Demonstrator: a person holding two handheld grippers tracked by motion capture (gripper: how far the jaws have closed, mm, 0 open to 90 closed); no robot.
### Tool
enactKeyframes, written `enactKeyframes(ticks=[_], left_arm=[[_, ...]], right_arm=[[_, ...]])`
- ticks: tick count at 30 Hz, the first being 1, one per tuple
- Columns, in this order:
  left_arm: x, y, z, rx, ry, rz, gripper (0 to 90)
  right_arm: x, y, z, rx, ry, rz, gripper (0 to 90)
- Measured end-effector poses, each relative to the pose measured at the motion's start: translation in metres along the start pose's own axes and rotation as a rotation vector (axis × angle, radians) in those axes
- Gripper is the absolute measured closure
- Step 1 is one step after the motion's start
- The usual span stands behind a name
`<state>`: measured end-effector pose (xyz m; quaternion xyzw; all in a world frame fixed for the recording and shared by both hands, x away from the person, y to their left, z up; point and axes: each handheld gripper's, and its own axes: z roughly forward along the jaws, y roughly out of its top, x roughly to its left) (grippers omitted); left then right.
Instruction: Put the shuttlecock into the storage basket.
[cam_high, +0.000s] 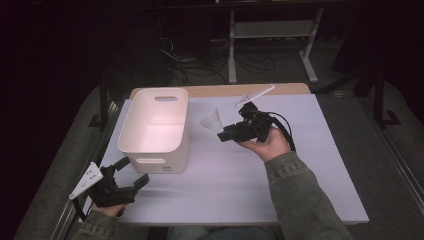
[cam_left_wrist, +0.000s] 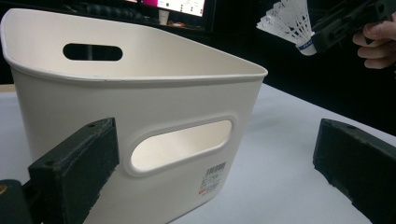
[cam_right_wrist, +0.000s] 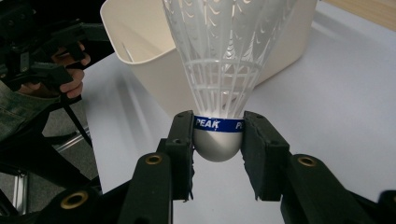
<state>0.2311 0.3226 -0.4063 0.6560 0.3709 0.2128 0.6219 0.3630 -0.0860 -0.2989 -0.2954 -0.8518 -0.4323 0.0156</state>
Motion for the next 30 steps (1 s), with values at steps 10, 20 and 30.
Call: enactKeyframes(ticks=[10, 20, 30], left_arm=[[0.0, 0.0, 0.0, 0.003, -0.003, 0.006, 0.0], [0.0, 0.0, 0.0, 0.003, -0.005, 0.002, 0.0], [0.0, 0.0, 0.0, -0.006, -0.007, 0.0, 0.0]], right_arm=[[0.005, 0.014, 0.006, -0.006, 0.017, -0.008, 63.6], [0.007, 0.024, 0.013, -0.002, 0.027, -0.013, 63.5], [0.009, 0.038, 0.022, -0.005, 0.038, -0.017, 63.6]])
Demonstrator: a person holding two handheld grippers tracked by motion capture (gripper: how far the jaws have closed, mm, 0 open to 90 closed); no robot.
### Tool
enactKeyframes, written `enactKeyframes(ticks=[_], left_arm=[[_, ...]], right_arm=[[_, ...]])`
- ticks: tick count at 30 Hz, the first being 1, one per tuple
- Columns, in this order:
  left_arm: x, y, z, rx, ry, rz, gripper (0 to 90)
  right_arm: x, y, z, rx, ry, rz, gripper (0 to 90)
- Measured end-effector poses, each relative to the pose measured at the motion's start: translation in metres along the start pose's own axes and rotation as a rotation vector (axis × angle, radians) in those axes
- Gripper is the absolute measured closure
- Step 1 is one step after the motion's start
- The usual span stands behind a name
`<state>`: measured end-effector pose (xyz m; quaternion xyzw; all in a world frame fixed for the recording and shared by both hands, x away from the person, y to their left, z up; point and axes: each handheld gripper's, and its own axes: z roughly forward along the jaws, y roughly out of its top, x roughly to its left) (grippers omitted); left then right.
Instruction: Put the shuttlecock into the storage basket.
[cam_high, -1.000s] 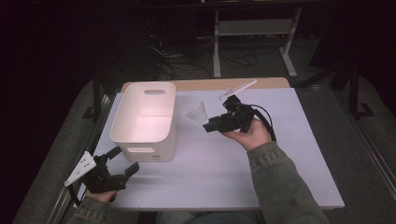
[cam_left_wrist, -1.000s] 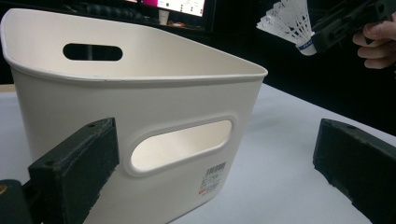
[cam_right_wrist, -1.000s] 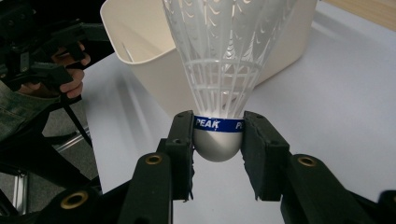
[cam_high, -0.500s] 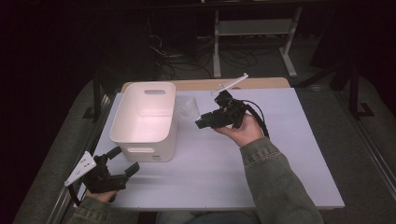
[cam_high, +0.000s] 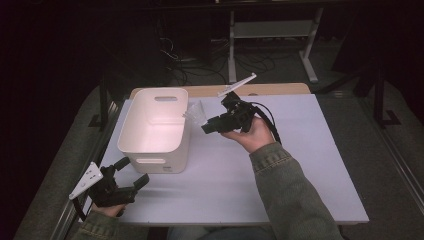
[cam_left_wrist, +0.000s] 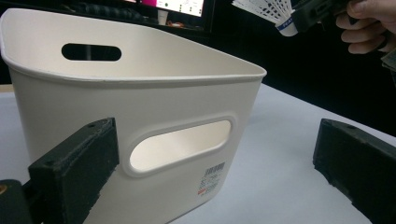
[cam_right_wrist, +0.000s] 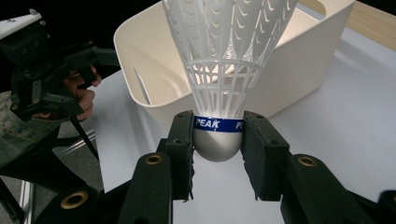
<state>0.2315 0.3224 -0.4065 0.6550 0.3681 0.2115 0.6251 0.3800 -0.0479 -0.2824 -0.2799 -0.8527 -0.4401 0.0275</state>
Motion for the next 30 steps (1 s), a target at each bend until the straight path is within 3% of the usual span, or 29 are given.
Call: enactKeyframes(ticks=[13, 15, 20, 22, 27, 30], left_arm=[[0.0, 0.0, 0.0, 0.002, -0.003, 0.005, 0.0], [0.0, 0.0, 0.0, 0.001, -0.002, -0.004, 0.0], [0.0, 0.0, 0.0, -0.002, -0.002, -0.009, 0.0], [-0.001, 0.0, 0.0, -0.002, -0.002, -0.01, 0.0], [0.0, 0.0, 0.0, 0.002, -0.003, -0.004, 0.0], [-0.001, 0.0, 0.0, -0.009, -0.006, -0.015, 0.0]], right_arm=[[0.007, 0.014, 0.016, 0.011, 0.024, -0.024, 63.6], [0.008, 0.016, 0.019, 0.008, 0.034, -0.009, 63.6], [0.008, 0.02, 0.026, 0.011, 0.037, -0.037, 63.5], [0.011, 0.022, 0.026, 0.011, 0.046, -0.019, 63.6], [0.012, 0.026, 0.029, 0.012, 0.045, -0.046, 63.6], [0.014, 0.029, 0.033, 0.01, 0.067, -0.027, 63.5]])
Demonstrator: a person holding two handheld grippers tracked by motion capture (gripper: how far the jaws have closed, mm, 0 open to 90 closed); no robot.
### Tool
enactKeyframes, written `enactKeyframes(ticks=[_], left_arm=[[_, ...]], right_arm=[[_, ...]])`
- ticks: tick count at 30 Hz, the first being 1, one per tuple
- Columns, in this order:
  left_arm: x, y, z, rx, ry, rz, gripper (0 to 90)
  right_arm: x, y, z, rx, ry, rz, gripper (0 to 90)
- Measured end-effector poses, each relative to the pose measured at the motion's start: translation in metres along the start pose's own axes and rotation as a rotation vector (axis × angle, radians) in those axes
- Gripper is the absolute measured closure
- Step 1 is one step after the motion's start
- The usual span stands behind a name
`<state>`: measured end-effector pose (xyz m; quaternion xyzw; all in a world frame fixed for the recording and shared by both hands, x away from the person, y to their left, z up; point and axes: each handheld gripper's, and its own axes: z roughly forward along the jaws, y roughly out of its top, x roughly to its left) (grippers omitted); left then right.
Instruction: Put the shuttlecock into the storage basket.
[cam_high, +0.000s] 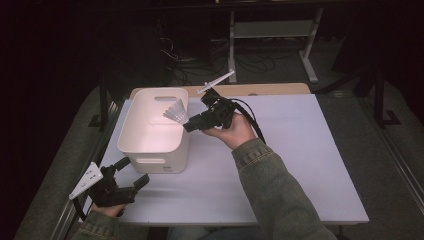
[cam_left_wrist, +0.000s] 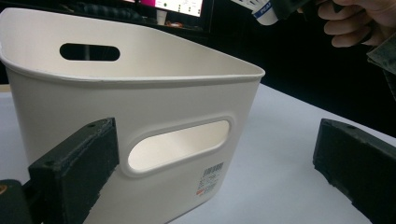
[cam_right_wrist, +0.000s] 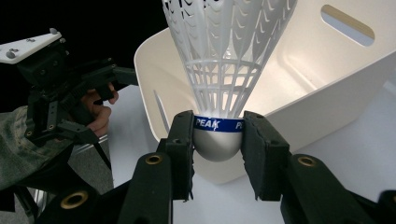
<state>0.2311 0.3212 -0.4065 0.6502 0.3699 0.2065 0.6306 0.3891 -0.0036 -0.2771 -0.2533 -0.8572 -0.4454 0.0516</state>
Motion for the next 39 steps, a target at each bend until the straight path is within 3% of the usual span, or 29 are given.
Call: enactKeyframes(ticks=[2, 4, 11, 19, 24, 37, 39], left_arm=[[0.0, 0.0, 0.0, 0.003, 0.001, 0.0, 0.0], [0.0, 0.0, 0.0, 0.004, 0.001, 0.003, 0.0], [0.002, 0.0, -0.001, 0.017, 0.001, 0.021, 0.0], [0.0, 0.0, 0.0, -0.001, -0.003, -0.001, 0.0], [0.001, 0.0, -0.001, 0.01, 0.0, 0.011, 0.0], [0.001, 0.0, -0.001, 0.004, -0.001, 0.007, 0.0], [0.001, 0.0, -0.001, 0.005, -0.001, 0.009, 0.0]], right_arm=[[0.001, 0.001, 0.002, 0.001, 0.004, 0.007, 63.5], [-0.001, 0.002, 0.005, 0.003, -0.003, -0.017, 63.6], [0.0, 0.005, 0.013, -0.003, 0.027, 0.003, 63.6], [-0.002, 0.011, 0.022, 0.008, 0.021, -0.021, 63.6], [0.001, 0.015, 0.026, 0.011, 0.032, -0.006, 63.5], [0.008, 0.025, 0.042, 0.01, 0.062, -0.022, 63.5], [0.009, 0.027, 0.047, 0.021, 0.059, -0.043, 63.6]])
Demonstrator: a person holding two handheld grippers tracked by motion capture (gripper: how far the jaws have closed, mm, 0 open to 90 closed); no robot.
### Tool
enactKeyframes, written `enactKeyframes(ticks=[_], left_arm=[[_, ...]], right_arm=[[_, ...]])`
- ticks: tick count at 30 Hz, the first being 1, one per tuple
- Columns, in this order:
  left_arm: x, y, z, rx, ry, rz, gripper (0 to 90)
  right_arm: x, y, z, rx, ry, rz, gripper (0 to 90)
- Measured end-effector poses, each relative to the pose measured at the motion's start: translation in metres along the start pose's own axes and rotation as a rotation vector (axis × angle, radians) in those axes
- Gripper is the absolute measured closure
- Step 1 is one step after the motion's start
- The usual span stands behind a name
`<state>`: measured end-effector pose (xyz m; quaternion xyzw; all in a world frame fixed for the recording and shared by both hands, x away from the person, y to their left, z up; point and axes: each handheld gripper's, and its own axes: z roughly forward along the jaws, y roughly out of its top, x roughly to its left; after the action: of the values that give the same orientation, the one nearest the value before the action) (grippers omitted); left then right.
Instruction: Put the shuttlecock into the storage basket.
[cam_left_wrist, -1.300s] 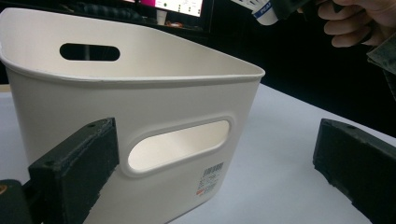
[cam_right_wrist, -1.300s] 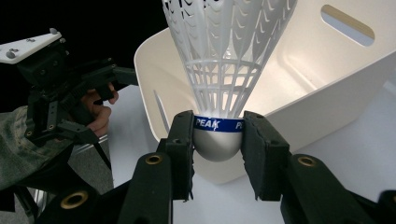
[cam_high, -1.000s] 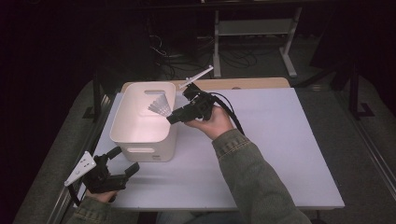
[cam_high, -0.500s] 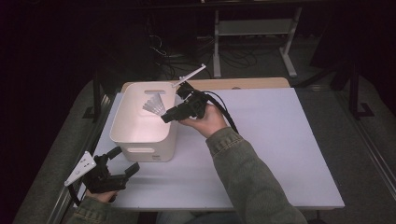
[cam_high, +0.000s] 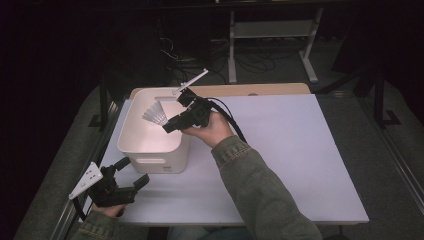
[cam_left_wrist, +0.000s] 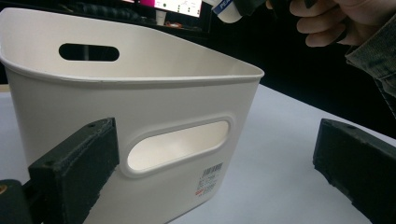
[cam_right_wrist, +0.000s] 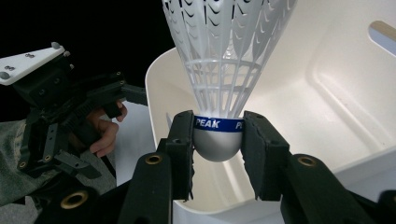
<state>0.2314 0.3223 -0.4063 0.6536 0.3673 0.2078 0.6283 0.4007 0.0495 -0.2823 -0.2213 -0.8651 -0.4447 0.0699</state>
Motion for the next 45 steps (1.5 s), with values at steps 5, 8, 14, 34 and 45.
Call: enactKeyframes(ticks=[5, 8, 14, 34, 45], left_arm=[[0.0, 0.0, 0.0, -0.001, 0.0, -0.001, 0.0], [0.0, 0.0, 0.0, -0.001, -0.001, -0.001, 0.0], [0.0, 0.0, 0.0, -0.001, -0.001, -0.001, 0.0], [-0.001, 0.0, 0.0, 0.008, 0.0, -0.005, 0.0], [-0.001, 0.0, 0.0, 0.006, -0.003, -0.013, 0.0]], right_arm=[[0.002, 0.001, 0.009, 0.013, 0.008, -0.012, 63.5], [0.002, 0.001, 0.014, 0.02, 0.016, -0.003, 63.6], [-0.001, 0.0, 0.019, 0.027, 0.02, 0.005, 63.6], [-0.008, -0.006, 0.035, 0.056, 0.02, 0.003, 63.5], [-0.015, -0.013, 0.038, 0.074, 0.019, 0.024, 63.5]])
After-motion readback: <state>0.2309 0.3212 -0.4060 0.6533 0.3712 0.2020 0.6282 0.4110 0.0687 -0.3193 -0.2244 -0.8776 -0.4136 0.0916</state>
